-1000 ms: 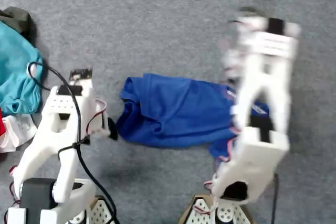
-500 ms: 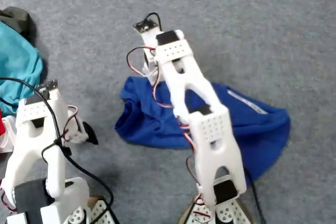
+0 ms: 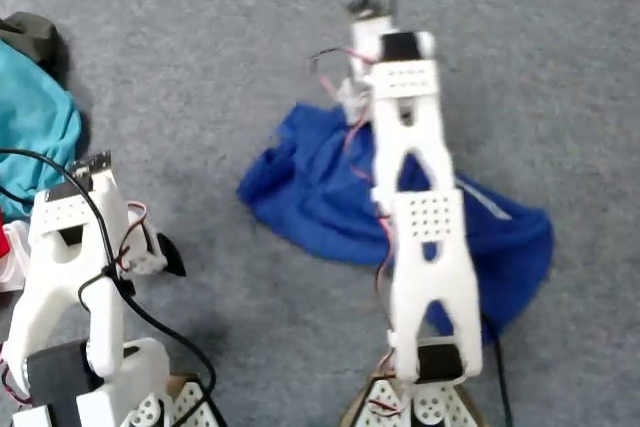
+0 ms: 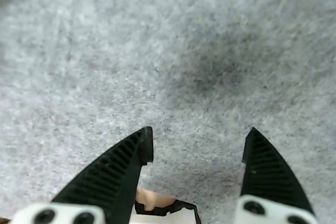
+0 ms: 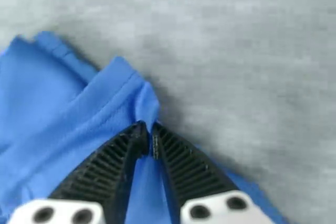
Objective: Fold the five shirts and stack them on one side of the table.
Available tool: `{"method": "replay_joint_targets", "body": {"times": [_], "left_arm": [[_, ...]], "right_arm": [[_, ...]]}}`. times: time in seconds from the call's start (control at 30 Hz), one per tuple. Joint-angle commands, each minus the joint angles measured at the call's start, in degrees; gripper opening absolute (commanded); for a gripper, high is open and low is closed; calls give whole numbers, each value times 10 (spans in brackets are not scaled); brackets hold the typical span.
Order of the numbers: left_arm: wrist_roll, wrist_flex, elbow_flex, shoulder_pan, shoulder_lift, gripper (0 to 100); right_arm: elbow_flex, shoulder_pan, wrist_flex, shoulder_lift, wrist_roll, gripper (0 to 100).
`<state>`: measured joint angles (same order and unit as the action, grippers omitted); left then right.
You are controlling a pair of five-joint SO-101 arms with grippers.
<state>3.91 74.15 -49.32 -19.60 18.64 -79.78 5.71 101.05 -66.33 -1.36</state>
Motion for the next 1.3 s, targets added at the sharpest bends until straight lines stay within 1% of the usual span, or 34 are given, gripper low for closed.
{"method": "replay_joint_targets", "body": {"times": [0.0,0.07,0.1,0.17,0.23,0.3,0.4,0.47,0.53,0.57,0.63,0.77,0.87,0.9,0.97,1.03,1.1,1.13,1.27], "left_arm": [[2,-8,29,20,16,278],[-4,-9,53,49,16,278],[-22,-16,69,69,13,278],[-83,-53,102,111,11,278],[-151,-114,135,159,9,278],[-215,-189,160,210,2,278],[-290,-290,194,271,-51,278],[-324,-345,222,290,-118,261],[-331,-366,267,304,-199,253],[-331,-364,303,315,-240,251],[-332,-331,389,335,-313,250],[-332,-222,547,355,-432,250],[-332,-153,626,367,-498,243],[-332,-135,648,367,-516,219],[-331,-108,687,362,-545,131],[-330,-89,716,348,-566,18],[-331,-69,729,331,-576,33],[-331,-66,731,322,-577,19],[-329,-47,725,280,-577,19]], "right_arm": [[-39,-60,10,8,34,5],[-38,-74,10,8,59,5],[-38,-79,10,7,67,5],[-37,-79,10,1,78,5],[-39,-74,0,-14,89,5],[-38,-71,-35,-42,101,5],[-43,-75,-71,-92,108,5],[-62,-76,-69,-102,108,5],[-92,-81,-59,-103,108,5],[-102,-86,-58,-109,108,5],[-122,-94,-59,-119,108,5],[-160,-97,-60,-139,108,5],[-159,-96,-65,-142,108,5],[-159,-96,-66,-142,108,5],[-159,-97,-67,-142,108,5],[-159,-97,-67,-142,108,5],[-159,-98,-65,-142,108,5],[-159,-99,-62,-142,108,5],[-159,-112,-62,-140,109,5]]}}
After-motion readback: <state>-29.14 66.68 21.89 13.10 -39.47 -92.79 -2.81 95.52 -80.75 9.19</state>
